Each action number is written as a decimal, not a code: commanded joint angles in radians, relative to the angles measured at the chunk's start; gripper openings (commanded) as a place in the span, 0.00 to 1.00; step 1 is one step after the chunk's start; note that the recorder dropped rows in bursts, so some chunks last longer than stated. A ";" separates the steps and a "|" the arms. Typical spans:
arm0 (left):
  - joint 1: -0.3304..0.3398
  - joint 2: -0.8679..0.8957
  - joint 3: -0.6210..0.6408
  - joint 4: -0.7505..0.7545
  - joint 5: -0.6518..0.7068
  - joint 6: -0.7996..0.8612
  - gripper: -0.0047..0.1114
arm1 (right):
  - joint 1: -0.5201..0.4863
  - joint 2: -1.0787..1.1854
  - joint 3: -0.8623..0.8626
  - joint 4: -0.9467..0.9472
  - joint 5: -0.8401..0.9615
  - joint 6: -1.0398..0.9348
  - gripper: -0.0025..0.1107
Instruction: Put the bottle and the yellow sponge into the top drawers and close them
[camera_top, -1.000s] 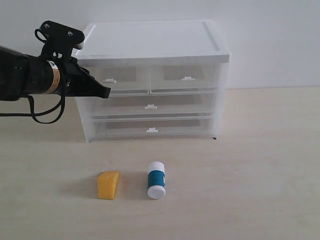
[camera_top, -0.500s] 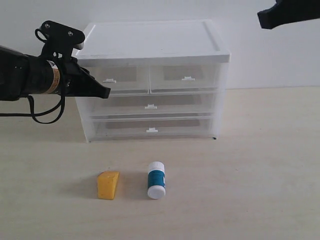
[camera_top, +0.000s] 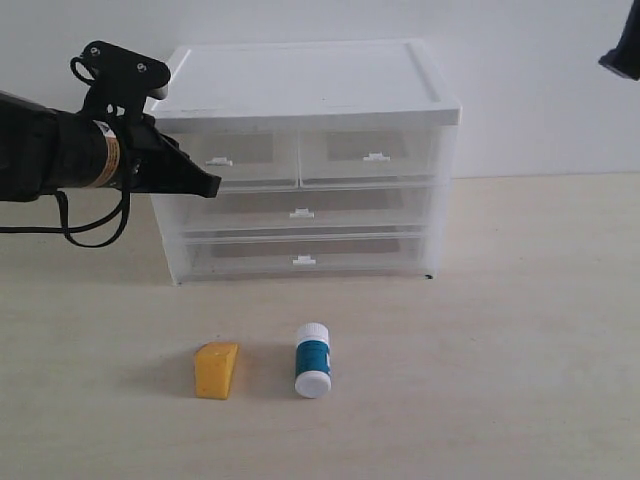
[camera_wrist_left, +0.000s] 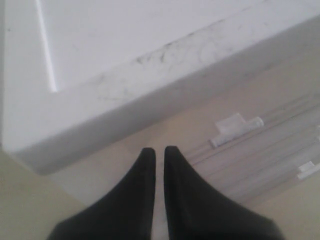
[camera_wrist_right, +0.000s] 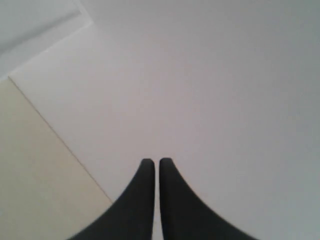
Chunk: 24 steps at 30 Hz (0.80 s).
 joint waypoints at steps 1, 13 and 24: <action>0.001 -0.003 -0.008 -0.001 0.011 0.002 0.07 | 0.117 0.001 -0.006 -0.033 -0.080 0.257 0.02; 0.001 -0.003 -0.008 -0.001 0.009 0.002 0.07 | 0.266 0.077 0.015 -0.039 -0.031 0.223 0.02; 0.001 -0.003 -0.008 -0.001 0.009 0.002 0.07 | 0.521 0.320 0.016 -0.579 0.411 0.326 0.02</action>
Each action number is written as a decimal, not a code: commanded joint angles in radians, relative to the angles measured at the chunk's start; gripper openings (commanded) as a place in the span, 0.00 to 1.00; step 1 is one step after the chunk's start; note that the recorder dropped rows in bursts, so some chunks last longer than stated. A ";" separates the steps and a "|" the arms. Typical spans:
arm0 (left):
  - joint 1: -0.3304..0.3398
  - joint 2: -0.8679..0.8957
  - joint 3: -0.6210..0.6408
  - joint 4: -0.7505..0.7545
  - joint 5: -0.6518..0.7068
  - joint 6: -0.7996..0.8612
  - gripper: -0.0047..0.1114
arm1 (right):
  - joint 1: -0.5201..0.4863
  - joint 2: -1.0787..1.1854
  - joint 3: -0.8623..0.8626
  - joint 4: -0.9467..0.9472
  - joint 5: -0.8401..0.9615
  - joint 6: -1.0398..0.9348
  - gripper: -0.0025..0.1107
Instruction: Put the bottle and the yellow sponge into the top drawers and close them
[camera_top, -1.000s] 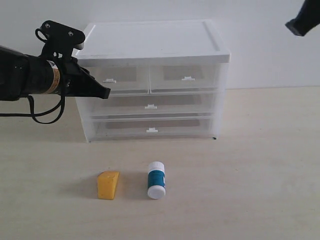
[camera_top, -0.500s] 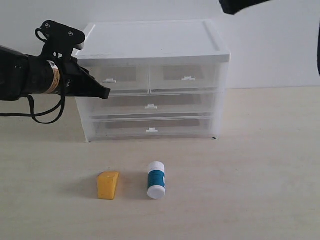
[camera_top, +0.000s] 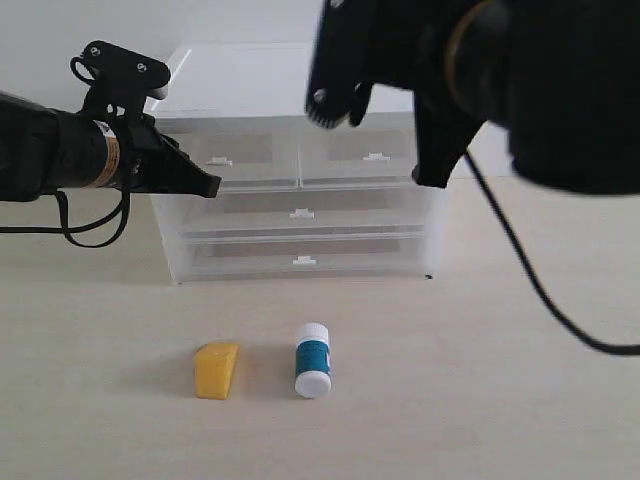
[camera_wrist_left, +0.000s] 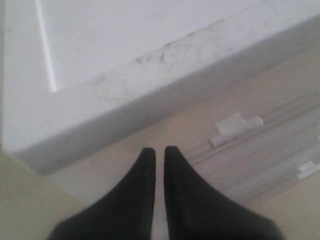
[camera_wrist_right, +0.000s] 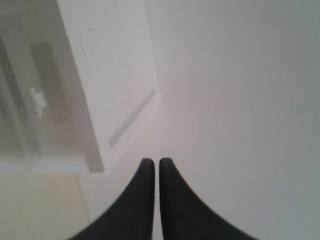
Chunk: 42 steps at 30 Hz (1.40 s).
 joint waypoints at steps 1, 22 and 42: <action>0.001 -0.003 -0.008 -0.001 0.009 0.000 0.07 | 0.094 0.093 0.001 -0.224 0.200 0.151 0.02; 0.001 -0.003 -0.008 -0.001 0.011 0.000 0.07 | 0.064 0.112 0.186 -0.224 0.222 0.500 0.02; 0.001 -0.003 -0.008 -0.001 0.011 0.000 0.07 | 0.066 0.078 0.149 -0.122 0.197 0.410 0.02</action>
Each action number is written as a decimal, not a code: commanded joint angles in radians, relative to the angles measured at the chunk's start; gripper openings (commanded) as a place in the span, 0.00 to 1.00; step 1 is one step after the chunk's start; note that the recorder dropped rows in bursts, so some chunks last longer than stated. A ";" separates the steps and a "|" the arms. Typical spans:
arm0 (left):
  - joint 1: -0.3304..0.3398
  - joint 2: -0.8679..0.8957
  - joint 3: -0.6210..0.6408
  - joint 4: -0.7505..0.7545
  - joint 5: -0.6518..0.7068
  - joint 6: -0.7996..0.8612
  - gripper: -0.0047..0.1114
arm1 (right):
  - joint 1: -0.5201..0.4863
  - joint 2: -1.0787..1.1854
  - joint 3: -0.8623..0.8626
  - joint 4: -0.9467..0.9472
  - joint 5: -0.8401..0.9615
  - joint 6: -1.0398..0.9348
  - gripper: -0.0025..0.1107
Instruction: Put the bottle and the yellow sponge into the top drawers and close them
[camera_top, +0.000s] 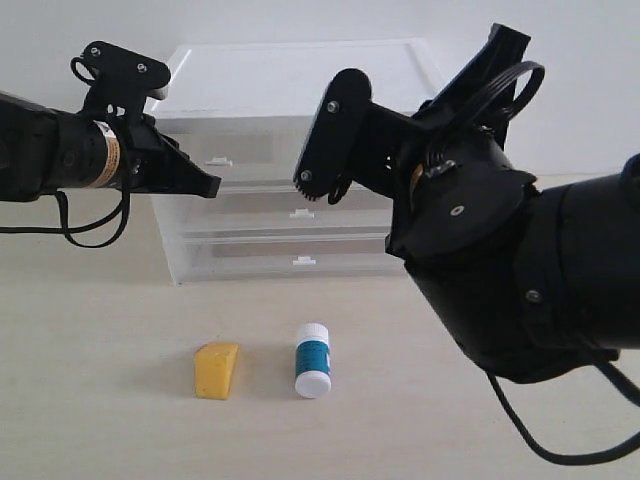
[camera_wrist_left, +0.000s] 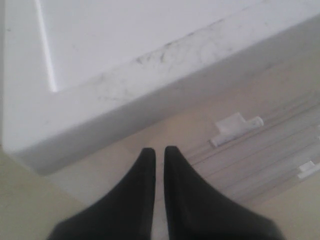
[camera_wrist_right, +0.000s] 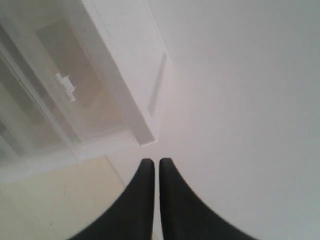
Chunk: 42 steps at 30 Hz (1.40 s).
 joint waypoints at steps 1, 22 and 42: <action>0.001 -0.003 -0.008 -0.001 0.011 0.000 0.07 | -0.002 -0.040 -0.038 0.128 -0.044 -0.241 0.02; 0.001 -0.003 -0.008 -0.001 0.011 0.000 0.07 | -0.004 -0.319 -0.119 1.092 -0.632 -0.896 0.02; 0.001 -0.003 -0.008 -0.001 0.011 0.000 0.07 | -0.247 -0.347 -0.119 1.897 -0.642 -1.601 0.02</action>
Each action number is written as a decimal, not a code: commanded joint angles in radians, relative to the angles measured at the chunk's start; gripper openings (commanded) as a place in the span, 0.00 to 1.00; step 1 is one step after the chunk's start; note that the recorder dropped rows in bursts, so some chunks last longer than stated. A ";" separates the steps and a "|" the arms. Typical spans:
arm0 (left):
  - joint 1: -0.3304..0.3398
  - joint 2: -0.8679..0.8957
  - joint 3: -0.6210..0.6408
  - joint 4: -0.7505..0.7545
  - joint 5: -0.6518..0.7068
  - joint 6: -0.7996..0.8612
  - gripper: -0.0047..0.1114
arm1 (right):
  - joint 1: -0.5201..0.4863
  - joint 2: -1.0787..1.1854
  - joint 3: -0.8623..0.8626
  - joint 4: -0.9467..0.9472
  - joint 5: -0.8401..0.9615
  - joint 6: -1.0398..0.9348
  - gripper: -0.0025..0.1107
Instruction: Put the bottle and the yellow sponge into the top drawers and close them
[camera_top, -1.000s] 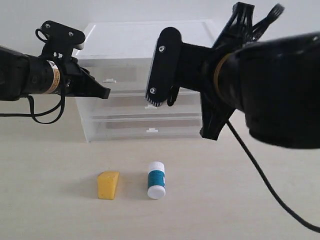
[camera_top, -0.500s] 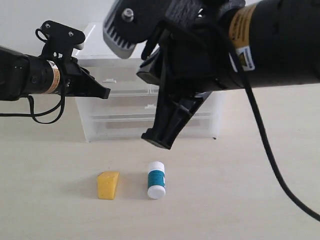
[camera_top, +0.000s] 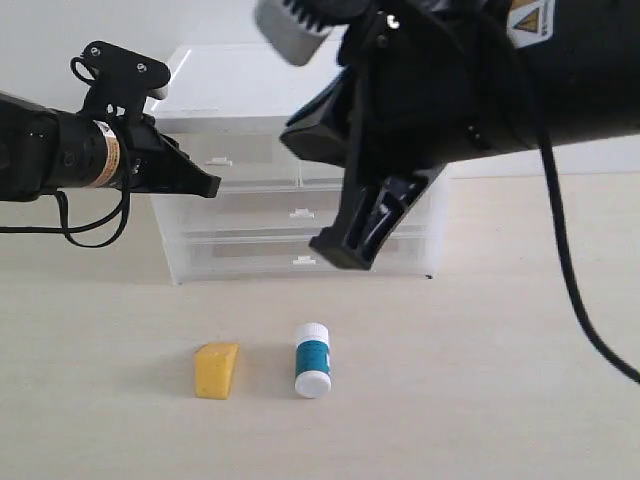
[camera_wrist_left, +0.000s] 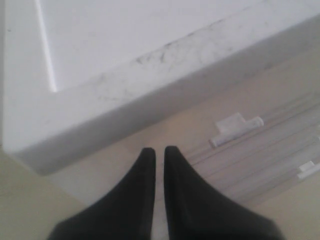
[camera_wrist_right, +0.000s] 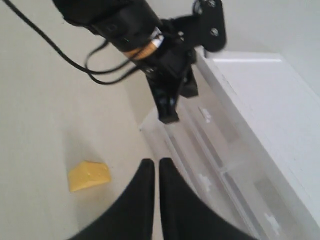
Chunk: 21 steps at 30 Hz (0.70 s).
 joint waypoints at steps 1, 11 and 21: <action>0.001 -0.003 -0.008 -0.001 0.011 0.000 0.07 | -0.106 -0.011 -0.005 0.022 0.039 -0.001 0.02; 0.001 -0.003 -0.008 -0.001 0.011 0.000 0.07 | -0.114 -0.011 -0.001 0.310 -0.108 -0.372 0.02; 0.001 -0.003 -0.008 -0.001 0.011 0.000 0.07 | -0.154 -0.009 0.066 0.314 -0.532 -0.451 0.02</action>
